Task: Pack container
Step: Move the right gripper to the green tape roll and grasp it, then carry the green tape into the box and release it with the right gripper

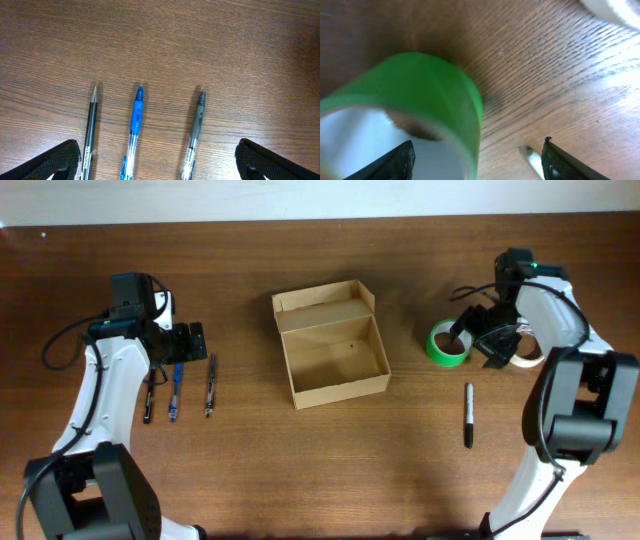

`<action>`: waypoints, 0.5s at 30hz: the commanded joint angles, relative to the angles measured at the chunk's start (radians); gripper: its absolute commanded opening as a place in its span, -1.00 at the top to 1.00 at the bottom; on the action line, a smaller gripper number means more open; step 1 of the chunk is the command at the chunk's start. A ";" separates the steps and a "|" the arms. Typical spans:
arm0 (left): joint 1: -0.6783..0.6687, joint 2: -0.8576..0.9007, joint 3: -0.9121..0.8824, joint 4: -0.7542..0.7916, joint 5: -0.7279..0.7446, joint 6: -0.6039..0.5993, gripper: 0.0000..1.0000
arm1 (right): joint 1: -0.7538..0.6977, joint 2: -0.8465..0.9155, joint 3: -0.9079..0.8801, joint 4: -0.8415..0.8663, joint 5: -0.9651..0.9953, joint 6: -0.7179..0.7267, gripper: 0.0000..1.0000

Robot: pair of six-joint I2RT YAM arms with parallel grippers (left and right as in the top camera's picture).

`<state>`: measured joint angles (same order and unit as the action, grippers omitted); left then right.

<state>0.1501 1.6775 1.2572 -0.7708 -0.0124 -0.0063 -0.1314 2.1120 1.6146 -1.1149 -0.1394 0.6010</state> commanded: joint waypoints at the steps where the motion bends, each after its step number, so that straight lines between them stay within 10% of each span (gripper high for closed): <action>1: 0.003 0.007 0.018 -0.001 -0.003 0.015 -0.98 | -0.005 0.035 0.011 -0.003 0.033 -0.005 -0.50; 15: 0.003 0.007 0.018 0.000 -0.003 0.015 -0.99 | -0.005 0.044 0.011 0.016 0.108 -0.028 0.88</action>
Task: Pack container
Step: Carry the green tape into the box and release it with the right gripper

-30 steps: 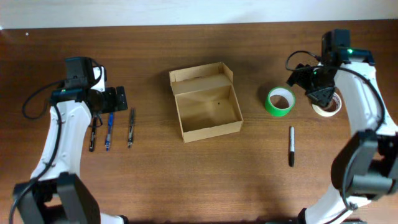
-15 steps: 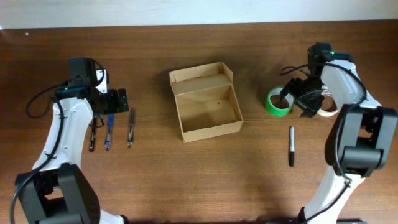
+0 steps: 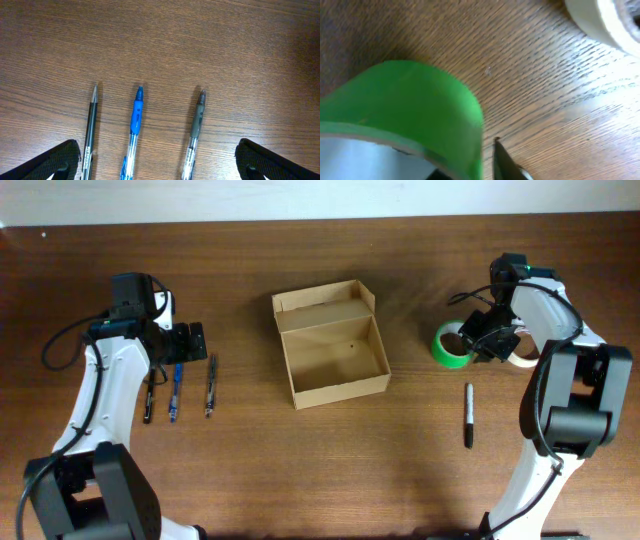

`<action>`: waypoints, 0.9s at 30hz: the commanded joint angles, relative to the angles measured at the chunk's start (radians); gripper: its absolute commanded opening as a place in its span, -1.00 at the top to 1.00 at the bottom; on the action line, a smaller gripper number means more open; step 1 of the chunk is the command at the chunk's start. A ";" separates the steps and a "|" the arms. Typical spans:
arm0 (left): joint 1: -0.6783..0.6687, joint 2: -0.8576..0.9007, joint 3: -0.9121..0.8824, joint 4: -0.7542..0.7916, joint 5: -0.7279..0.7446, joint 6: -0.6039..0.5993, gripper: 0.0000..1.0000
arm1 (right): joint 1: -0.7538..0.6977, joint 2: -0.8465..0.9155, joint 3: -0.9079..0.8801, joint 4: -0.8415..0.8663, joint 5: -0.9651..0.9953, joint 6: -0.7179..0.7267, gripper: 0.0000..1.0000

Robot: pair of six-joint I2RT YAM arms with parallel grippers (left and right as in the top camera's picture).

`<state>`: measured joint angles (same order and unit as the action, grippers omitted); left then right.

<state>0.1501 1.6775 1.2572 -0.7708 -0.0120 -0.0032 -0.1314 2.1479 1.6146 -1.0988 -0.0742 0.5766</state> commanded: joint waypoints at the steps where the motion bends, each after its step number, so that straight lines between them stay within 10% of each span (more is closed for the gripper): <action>1: 0.003 0.007 0.018 -0.001 -0.003 0.012 -0.99 | -0.006 0.008 0.013 -0.002 0.037 -0.004 0.92; 12: 0.003 0.007 0.018 0.000 -0.003 0.012 -0.99 | 0.082 -0.221 0.303 -0.156 -0.048 -0.286 0.92; 27: 0.003 0.007 0.018 0.000 -0.003 0.012 -0.99 | 0.715 -0.336 0.537 -0.218 0.118 -0.547 0.92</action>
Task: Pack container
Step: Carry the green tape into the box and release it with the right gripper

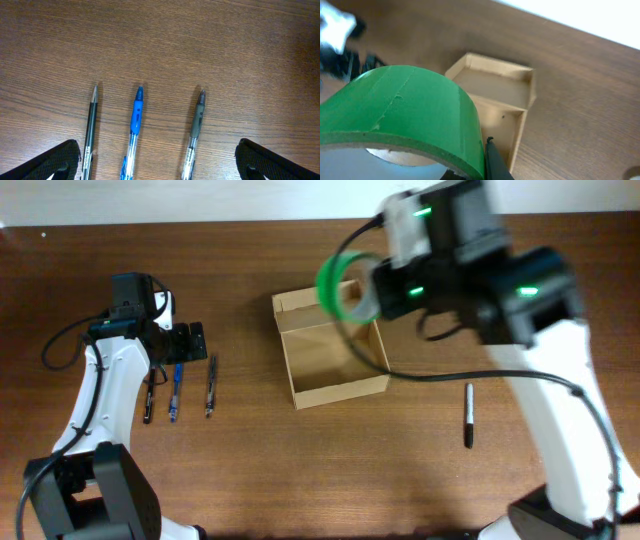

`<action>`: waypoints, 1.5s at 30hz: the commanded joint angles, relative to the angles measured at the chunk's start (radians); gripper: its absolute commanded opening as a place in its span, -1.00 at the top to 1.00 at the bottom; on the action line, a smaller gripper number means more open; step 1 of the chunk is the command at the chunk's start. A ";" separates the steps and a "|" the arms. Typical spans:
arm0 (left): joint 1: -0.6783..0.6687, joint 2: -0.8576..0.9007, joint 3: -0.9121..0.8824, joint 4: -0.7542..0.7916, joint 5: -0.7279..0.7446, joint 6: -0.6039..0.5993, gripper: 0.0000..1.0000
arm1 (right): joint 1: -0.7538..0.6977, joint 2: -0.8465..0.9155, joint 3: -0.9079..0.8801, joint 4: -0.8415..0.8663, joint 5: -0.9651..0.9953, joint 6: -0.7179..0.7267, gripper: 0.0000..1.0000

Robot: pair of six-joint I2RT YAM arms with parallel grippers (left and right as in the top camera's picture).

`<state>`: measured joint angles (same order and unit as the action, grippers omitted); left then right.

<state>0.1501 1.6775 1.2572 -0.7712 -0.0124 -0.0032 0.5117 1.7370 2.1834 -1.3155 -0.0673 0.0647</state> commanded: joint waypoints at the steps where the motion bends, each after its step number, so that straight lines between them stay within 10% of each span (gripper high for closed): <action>1: 0.003 0.007 0.018 0.000 -0.003 0.012 -0.99 | 0.097 0.097 -0.033 -0.002 0.137 -0.035 0.92; 45: 0.003 0.007 0.018 0.000 -0.003 0.012 -0.99 | 0.108 0.627 -0.039 0.037 0.158 -0.035 0.92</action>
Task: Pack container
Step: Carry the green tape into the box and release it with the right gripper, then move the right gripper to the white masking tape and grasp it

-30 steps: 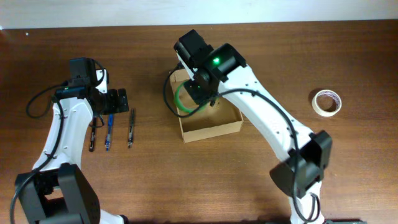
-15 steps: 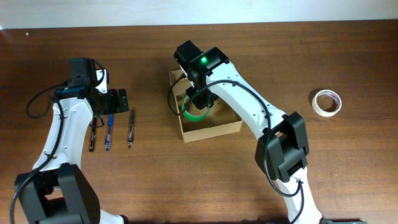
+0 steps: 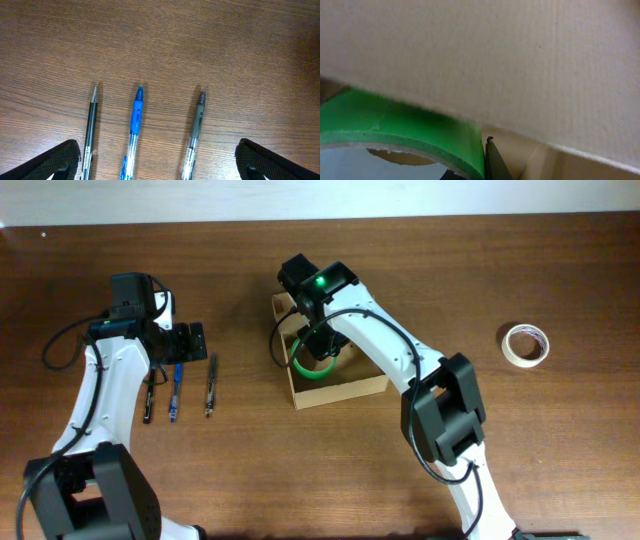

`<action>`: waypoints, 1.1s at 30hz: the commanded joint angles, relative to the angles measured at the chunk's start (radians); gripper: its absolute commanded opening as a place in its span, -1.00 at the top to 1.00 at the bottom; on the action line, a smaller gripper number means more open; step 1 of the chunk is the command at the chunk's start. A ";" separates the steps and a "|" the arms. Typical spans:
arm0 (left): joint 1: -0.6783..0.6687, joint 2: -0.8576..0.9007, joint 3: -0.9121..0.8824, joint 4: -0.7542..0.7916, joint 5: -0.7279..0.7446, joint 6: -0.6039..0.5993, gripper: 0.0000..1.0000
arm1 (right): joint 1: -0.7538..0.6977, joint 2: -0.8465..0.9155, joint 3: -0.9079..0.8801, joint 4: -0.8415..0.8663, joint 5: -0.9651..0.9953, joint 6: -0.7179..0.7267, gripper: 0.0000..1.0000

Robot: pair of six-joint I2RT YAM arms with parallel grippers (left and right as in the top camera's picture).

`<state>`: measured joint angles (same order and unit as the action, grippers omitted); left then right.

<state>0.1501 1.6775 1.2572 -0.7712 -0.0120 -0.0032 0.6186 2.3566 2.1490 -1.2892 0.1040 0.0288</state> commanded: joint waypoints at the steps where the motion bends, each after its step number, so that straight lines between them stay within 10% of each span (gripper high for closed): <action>1: 0.003 0.007 0.018 0.000 -0.003 0.012 -0.99 | 0.001 0.007 -0.004 0.011 -0.014 0.001 0.91; 7: 0.003 0.007 0.018 0.000 -0.003 0.012 -0.98 | 0.001 -0.012 -0.003 -0.005 -0.013 0.001 0.36; 21: 0.003 0.007 0.018 0.000 -0.003 0.012 -0.99 | -0.068 -0.459 0.114 -0.114 0.257 0.032 0.20; 33: 0.003 0.007 0.018 0.000 -0.003 0.012 -0.99 | -0.816 -0.787 0.077 -0.171 0.145 0.342 0.07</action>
<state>0.1501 1.6775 1.2572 -0.7712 -0.0120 -0.0029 -0.0967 1.5108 2.2677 -1.4422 0.3256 0.2390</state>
